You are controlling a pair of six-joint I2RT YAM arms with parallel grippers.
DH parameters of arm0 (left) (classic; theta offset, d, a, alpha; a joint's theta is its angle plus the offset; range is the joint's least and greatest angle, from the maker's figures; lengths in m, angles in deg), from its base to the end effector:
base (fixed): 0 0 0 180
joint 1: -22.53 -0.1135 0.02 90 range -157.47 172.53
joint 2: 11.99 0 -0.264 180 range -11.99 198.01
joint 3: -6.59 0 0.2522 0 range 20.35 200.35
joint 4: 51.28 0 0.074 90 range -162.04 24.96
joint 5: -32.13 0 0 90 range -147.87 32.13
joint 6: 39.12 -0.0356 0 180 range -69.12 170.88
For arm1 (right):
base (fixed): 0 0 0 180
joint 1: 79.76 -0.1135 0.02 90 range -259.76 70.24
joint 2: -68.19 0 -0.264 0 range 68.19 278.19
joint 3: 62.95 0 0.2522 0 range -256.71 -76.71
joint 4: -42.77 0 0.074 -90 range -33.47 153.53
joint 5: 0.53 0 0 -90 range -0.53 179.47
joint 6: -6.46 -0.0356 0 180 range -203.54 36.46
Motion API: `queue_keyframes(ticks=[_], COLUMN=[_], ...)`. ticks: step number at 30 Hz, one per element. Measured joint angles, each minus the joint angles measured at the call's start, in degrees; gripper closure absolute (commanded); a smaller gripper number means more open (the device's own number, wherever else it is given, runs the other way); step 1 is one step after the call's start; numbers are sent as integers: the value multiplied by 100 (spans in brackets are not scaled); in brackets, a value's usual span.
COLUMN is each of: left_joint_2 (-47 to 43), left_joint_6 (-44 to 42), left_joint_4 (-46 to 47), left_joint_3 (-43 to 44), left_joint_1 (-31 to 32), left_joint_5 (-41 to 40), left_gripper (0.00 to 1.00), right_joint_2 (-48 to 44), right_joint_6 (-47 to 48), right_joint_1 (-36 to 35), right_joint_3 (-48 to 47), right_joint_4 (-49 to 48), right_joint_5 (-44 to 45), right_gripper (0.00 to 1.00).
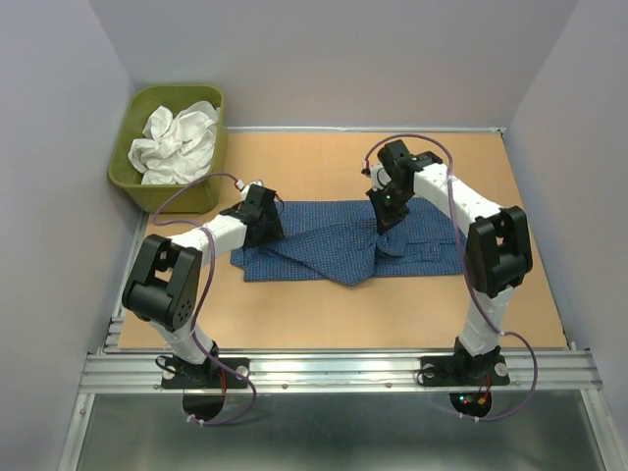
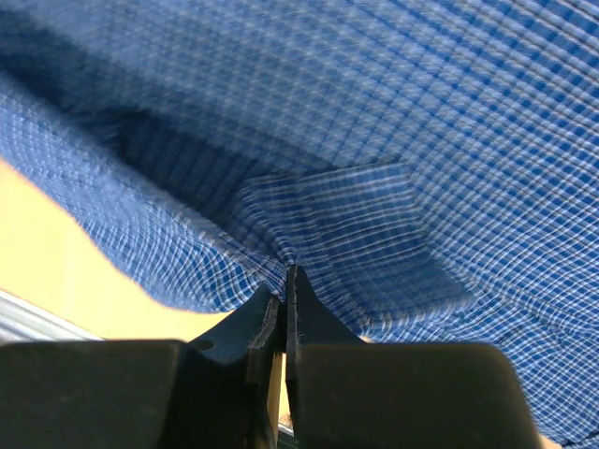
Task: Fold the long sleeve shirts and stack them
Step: Fold the shirt
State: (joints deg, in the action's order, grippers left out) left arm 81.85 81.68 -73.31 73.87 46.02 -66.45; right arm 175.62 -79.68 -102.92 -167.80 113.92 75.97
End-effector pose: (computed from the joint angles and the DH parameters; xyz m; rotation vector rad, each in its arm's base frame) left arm 0.3098 -0.1289 0.1822 -0.2229 2.4120 -0.2559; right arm 0.3474 0.1577 0.2498 -0.7188 2.7834 0.4043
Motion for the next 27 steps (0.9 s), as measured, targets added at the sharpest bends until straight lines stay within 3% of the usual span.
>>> queue_keyframes(ticks=[5, 7, 10, 11, 12, 14, 20, 25, 27], left_joint_2=[13, 11, -55, -109, -192, -439, -1381, -2155, -2243], left_joint_6=[-76, -129, -234, -262, -291, -348, -542, -739, -817], left_joint_4=[-125, -164, -166, -166, -160, -186, -4, 201, 234], left_joint_3=[306, 446, 678, 699, 702, 702, 555, -96, -328], left_joint_1=[-96, -149, -219, -229, -243, -256, -313, -400, -426], left_joint_5=[17, 4, -66, -83, -114, -166, -376, -542, -568], left_gripper=[30, 28, 19, 18, 18, 15, 12, 12, 12], right_joint_2=[535, 697, 898, 918, 918, 909, 417, -977, -1453], right_joint_6=[-328, -452, -686, -763, -824, -955, -1189, -1580, -1762], right_joint_1=[195, 197, 197, 197, 197, 197, 341, 1060, 1432], right_joint_3=[-304, -511, -885, -946, -1003, -1080, -472, 1102, 1683], right_joint_4=[-48, -52, -155, -203, -275, -459, -994, -1834, -2210], right_joint_5=[179, 289, 396, 428, 472, 605, 837, 533, 337], right_gripper=[88, 77, 50, 50, 41, 34, 33, 33, 28])
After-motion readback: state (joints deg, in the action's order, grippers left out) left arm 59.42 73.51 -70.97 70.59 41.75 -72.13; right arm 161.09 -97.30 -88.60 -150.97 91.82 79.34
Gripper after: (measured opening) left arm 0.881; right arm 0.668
